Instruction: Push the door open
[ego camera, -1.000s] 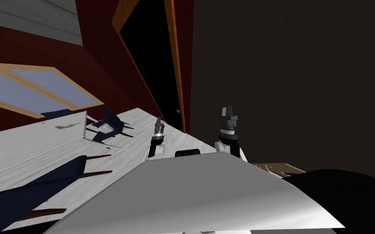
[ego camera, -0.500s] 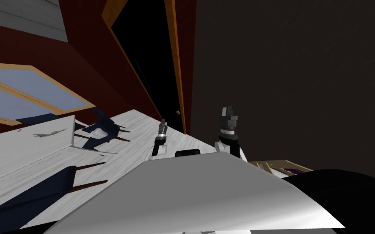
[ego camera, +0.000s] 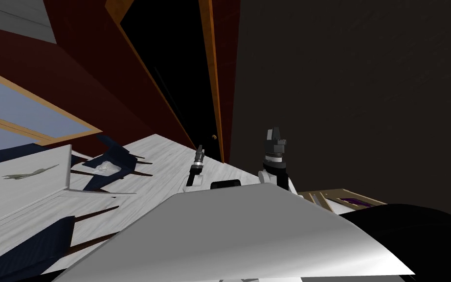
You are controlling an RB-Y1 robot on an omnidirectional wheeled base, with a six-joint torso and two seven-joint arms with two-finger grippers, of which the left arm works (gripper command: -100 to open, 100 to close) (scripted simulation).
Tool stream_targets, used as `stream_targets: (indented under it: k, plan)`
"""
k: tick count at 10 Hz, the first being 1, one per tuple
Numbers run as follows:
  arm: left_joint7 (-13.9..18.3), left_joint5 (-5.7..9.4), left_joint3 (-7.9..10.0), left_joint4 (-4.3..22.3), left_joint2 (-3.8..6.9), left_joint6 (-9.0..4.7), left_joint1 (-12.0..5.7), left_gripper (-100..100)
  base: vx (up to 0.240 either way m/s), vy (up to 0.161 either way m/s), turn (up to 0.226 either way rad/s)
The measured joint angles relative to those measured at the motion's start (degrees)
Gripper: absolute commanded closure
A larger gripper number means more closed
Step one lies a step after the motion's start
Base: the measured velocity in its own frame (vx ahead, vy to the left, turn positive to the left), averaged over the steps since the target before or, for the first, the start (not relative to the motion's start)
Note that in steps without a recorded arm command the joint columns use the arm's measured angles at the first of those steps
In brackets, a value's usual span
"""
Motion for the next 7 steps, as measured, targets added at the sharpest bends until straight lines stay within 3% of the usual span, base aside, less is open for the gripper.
stream_targets:
  k: [3, 7]
  plan:
    - [0.0, 0.01, -1.34, 4.0, 0.00, -0.06, -1.80, -100, 0.071, 0.122, -0.102]
    - [0.4, 0.22, -2.97, 9.4, 0.44, -1.10, -3.41, -100, 0.072, 0.111, -0.092]
